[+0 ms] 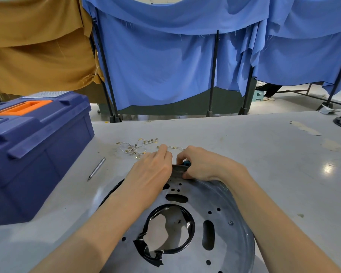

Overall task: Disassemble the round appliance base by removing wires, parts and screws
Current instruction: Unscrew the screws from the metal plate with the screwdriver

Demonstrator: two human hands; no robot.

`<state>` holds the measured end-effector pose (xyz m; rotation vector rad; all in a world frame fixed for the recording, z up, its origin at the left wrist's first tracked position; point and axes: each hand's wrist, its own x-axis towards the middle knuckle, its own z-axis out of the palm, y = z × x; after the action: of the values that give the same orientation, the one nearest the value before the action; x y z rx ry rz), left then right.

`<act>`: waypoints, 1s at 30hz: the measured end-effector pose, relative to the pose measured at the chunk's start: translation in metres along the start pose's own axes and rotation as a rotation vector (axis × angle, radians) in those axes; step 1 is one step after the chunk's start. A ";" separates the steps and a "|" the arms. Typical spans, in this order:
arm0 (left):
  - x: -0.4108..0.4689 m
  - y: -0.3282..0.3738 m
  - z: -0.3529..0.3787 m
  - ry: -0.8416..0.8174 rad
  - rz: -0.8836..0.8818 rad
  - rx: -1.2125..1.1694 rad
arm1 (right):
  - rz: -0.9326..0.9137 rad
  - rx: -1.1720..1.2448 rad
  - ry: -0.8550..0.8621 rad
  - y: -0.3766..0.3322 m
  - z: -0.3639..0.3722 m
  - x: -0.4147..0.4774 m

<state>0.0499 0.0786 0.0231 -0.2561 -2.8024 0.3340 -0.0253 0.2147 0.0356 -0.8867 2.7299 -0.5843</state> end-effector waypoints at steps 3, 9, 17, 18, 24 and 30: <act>0.000 0.000 -0.003 0.060 -0.034 -0.049 | 0.006 0.003 -0.006 0.000 -0.001 0.001; -0.002 -0.005 0.002 0.258 -0.134 -0.359 | -0.045 0.063 0.032 0.002 -0.010 -0.007; 0.004 -0.006 0.009 0.510 -0.125 -0.615 | -0.279 0.128 0.181 -0.012 -0.020 -0.014; 0.004 -0.007 0.009 0.525 -0.116 -0.599 | -0.275 0.126 0.176 -0.013 -0.021 -0.015; 0.003 -0.011 0.024 0.291 -0.084 -0.469 | 0.076 0.037 0.163 0.023 -0.036 -0.015; 0.002 -0.010 0.032 0.053 -0.110 -0.429 | 0.411 -0.068 0.016 0.065 -0.021 -0.008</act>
<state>0.0360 0.0631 -0.0035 -0.1978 -2.7926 -0.2991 -0.0590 0.2733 0.0268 -0.3123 2.8395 -0.4178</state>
